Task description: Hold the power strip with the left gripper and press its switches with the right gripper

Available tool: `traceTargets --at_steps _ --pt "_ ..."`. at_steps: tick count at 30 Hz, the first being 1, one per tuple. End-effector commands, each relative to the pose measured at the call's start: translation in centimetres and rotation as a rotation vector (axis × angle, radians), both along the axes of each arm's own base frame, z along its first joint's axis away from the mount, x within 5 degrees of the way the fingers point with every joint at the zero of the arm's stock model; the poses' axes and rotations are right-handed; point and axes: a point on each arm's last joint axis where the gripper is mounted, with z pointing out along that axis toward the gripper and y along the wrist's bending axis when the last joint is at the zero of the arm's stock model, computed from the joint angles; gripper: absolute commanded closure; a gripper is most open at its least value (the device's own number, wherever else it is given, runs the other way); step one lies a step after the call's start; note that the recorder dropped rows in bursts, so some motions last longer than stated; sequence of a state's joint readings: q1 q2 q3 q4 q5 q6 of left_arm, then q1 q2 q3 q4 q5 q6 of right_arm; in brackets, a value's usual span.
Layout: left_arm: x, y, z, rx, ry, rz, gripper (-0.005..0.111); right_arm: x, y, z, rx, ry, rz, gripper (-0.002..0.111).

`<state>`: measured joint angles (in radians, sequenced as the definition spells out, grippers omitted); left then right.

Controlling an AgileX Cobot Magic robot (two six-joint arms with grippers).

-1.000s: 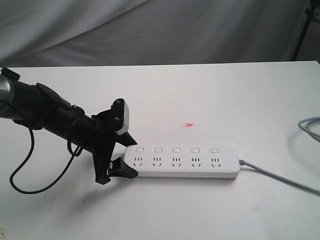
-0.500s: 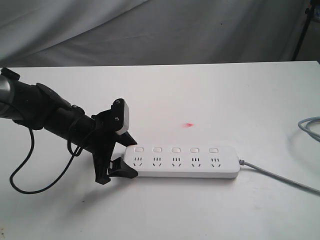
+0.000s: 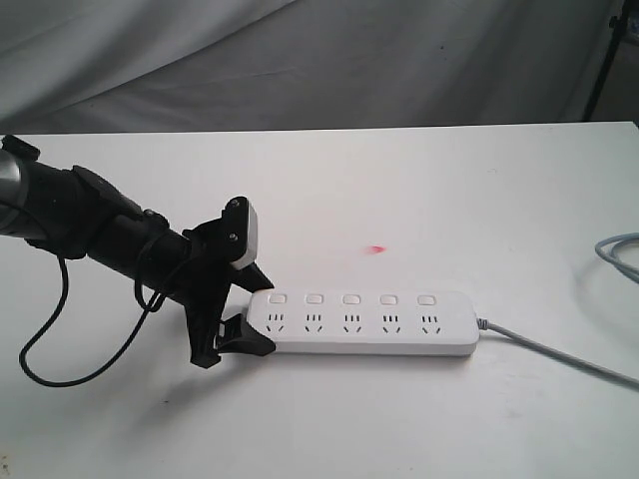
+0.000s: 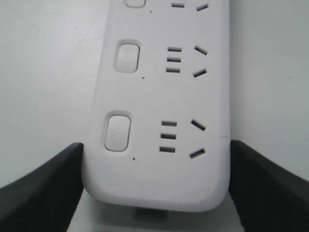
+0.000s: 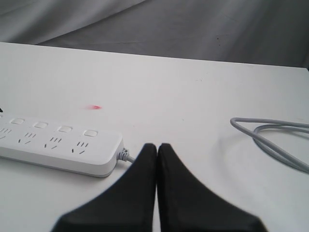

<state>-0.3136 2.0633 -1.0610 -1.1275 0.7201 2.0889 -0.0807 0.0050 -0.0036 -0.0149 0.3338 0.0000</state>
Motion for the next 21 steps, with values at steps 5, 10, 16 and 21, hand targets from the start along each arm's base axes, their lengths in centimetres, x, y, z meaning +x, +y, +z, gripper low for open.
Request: traceTargets --at_steps 5,10,16,21 --pt "0.06 -0.13 -0.04 0.009 -0.013 -0.009 0.107 -0.02 0.04 -0.08 0.005 -0.003 0.005 0.108" --pt "0.06 -0.13 -0.04 0.009 -0.013 -0.009 0.105 -0.02 0.04 -0.08 0.005 -0.003 0.005 0.108" --pt "-0.37 -0.01 -0.15 0.027 -0.004 -0.073 0.066 -0.02 0.04 -0.08 0.005 -0.003 0.005 0.108" --pt "-0.31 -0.03 0.0 0.025 -0.01 -0.066 0.002 -0.02 0.04 -0.08 0.005 -0.003 0.005 0.108"
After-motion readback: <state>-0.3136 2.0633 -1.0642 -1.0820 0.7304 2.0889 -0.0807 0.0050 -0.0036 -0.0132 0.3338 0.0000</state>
